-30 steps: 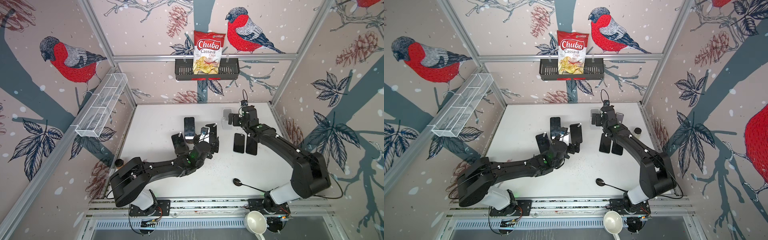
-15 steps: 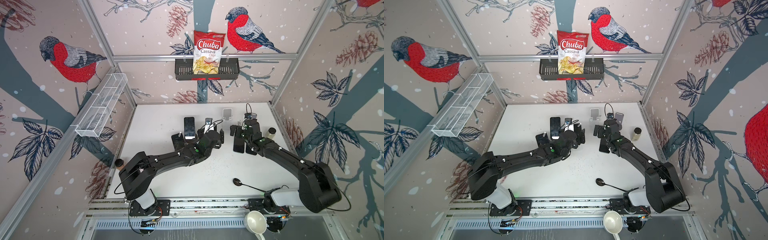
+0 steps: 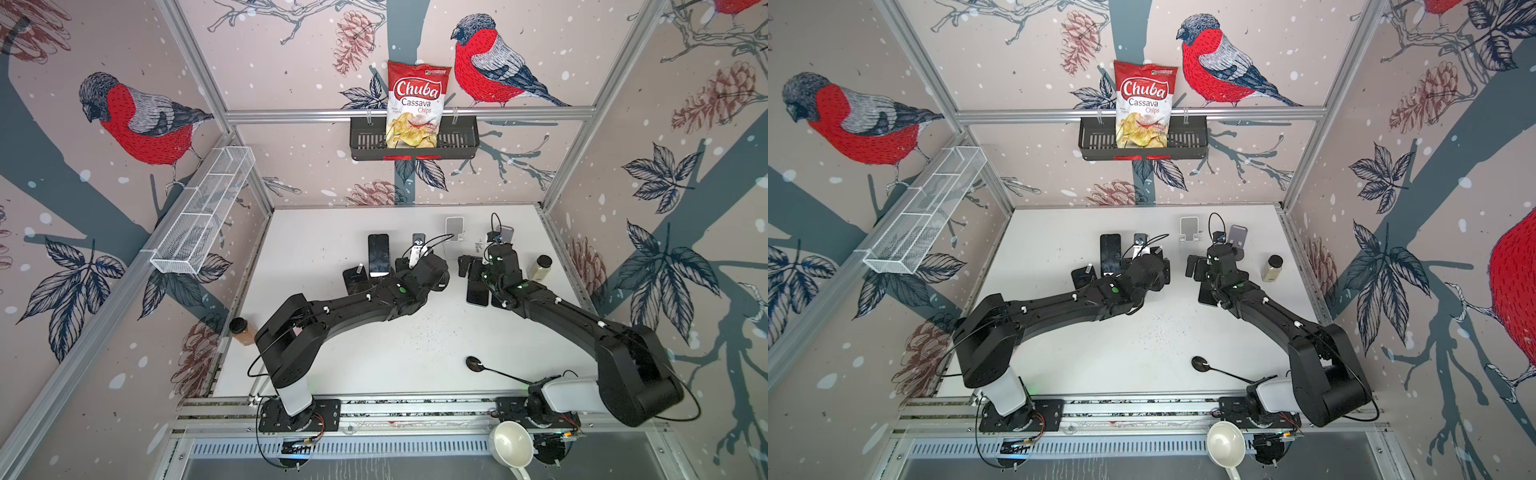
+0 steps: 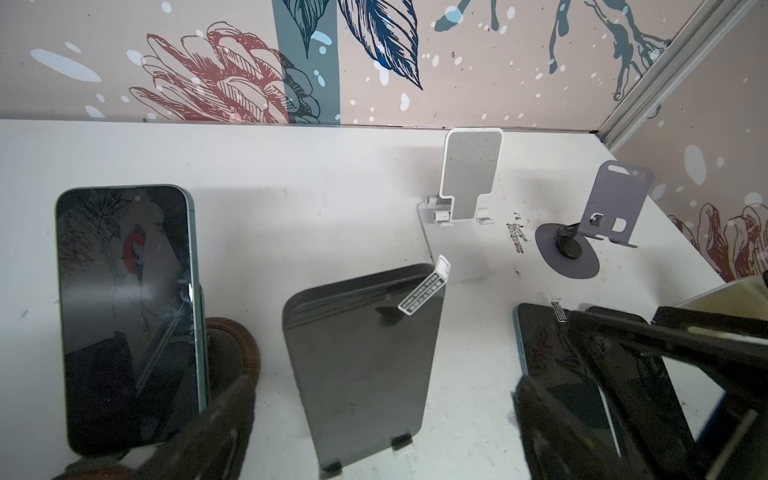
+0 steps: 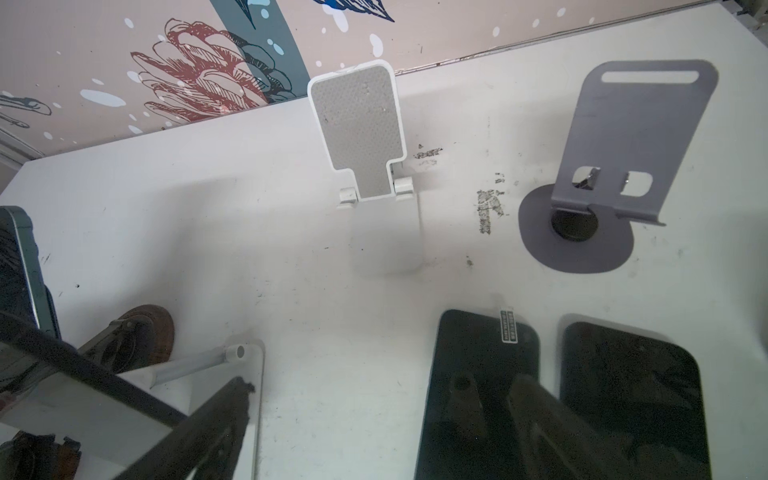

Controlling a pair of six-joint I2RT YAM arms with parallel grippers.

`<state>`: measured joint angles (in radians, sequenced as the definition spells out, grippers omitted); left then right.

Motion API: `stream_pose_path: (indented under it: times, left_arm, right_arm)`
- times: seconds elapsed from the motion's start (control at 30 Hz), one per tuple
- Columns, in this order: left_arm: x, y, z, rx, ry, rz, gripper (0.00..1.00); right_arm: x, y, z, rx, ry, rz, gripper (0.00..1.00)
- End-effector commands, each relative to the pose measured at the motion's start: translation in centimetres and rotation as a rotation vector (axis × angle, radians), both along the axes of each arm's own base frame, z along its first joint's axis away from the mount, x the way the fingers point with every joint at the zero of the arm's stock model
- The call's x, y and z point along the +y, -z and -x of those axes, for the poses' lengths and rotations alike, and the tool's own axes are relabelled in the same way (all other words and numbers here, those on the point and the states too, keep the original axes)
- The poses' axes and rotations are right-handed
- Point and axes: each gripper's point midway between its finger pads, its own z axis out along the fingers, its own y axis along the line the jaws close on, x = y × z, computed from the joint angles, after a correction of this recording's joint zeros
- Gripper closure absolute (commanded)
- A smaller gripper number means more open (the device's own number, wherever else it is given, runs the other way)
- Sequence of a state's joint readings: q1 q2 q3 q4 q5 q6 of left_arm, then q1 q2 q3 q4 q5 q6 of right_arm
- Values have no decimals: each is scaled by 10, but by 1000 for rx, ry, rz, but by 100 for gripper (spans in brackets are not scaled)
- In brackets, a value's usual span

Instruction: Remove the phone from the phone stand

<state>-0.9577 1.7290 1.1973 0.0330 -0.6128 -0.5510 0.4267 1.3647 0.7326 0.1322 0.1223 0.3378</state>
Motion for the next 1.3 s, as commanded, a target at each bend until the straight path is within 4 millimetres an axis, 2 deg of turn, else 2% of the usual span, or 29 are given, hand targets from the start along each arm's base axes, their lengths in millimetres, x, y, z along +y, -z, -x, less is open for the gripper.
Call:
stream_pose_path:
  times: [0.0,0.37,0.6,0.8,0.93,1.07,1.27]
  left_arm:
    - [7,-3,0,-19,-9,-10,5]
    - [24,6,7,-35,-33,28,6]
    - [16,21,47,-151,248,137,7]
    - [14,51,64,-175,354,56,8]
    - [14,51,82,-294,448,57,9]
    - [23,57,85,-325,434,67,9]
    - [6,79,85,-297,505,26,9]
  right_arm:
    - [9,-10,-2,-49,-30,-16,1]
    - [19,-9,1,-55,-54,-24,1]
    - [30,-13,-2,-38,-95,-19,1]
    - [48,-21,-6,-48,-148,-18,1]
    - [60,-22,-5,-45,-187,-2,1]
    - [68,-23,-4,-44,-207,6,2]
    - [76,-29,-4,-53,-217,-14,2]
